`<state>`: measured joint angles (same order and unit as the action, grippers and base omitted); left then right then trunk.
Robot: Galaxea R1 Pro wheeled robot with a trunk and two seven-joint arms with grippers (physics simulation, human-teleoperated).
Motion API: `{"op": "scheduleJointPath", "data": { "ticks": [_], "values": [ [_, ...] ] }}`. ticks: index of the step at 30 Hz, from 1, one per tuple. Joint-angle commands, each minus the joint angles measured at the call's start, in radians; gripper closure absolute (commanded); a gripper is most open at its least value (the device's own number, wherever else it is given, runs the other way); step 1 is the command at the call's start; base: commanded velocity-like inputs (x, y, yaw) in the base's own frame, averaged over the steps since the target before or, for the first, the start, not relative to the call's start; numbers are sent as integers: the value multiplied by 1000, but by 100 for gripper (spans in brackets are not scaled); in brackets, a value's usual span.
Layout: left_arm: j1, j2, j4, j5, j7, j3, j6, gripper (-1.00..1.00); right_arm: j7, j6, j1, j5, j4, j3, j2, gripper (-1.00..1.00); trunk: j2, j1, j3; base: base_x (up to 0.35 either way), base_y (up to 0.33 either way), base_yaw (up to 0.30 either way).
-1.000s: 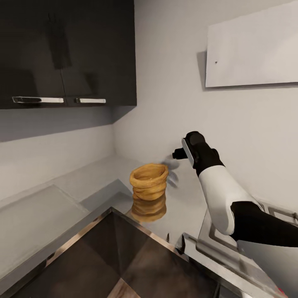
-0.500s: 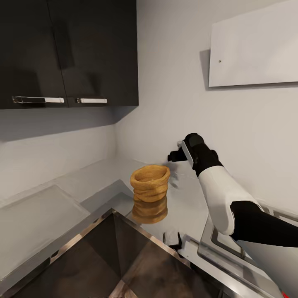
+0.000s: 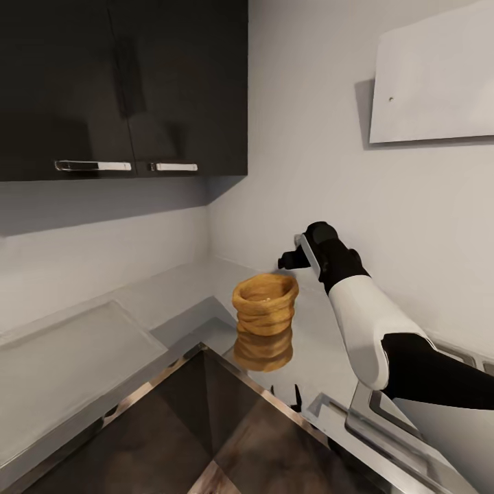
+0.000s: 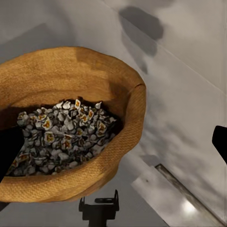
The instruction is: In the kitchen, take the popcorn bag from the countertop, put it into the microwave, and heat it until the popcorn is cooked so the cooked popcorn ends up inside the bag.
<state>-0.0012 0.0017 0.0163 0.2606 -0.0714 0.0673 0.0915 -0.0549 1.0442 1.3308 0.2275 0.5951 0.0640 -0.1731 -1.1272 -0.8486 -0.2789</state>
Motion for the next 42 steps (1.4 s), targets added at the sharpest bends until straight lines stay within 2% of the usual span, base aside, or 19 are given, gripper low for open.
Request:
{"op": "scheduleJointPath", "data": {
  "ticks": [1,10,20,28,36,42],
  "values": [
    [0,0,1,0,-1,6,2,-100,-5,3,1,9,0,7,-1,-100,-1,0,-1,0,0,3],
    [0,2,1,0,1,7,1,-100,-5,3,1,12,0,7,-1,-100,-1,0,-1,3,0,0],
    [0,3,1,-1,4,6,1,-100,-3,3,1,6,-5,7,-1,-100,-1,0,-1,198,0,0],
    [0,2,1,-1,4,6,1,-100,-3,-1,1,6,-166,8,-1,-100,-1,0,-1,33,0,0],
    [0,0,1,-3,4,6,1,-100,-2,-228,1,5,-304,8,-1,-100,-1,0,-1,0,0,0],
    [0,0,1,-3,4,5,1,-100,9,-259,1,7,-317,8,-1,-100,-1,0,-1,0,0,0]
  ]
}}
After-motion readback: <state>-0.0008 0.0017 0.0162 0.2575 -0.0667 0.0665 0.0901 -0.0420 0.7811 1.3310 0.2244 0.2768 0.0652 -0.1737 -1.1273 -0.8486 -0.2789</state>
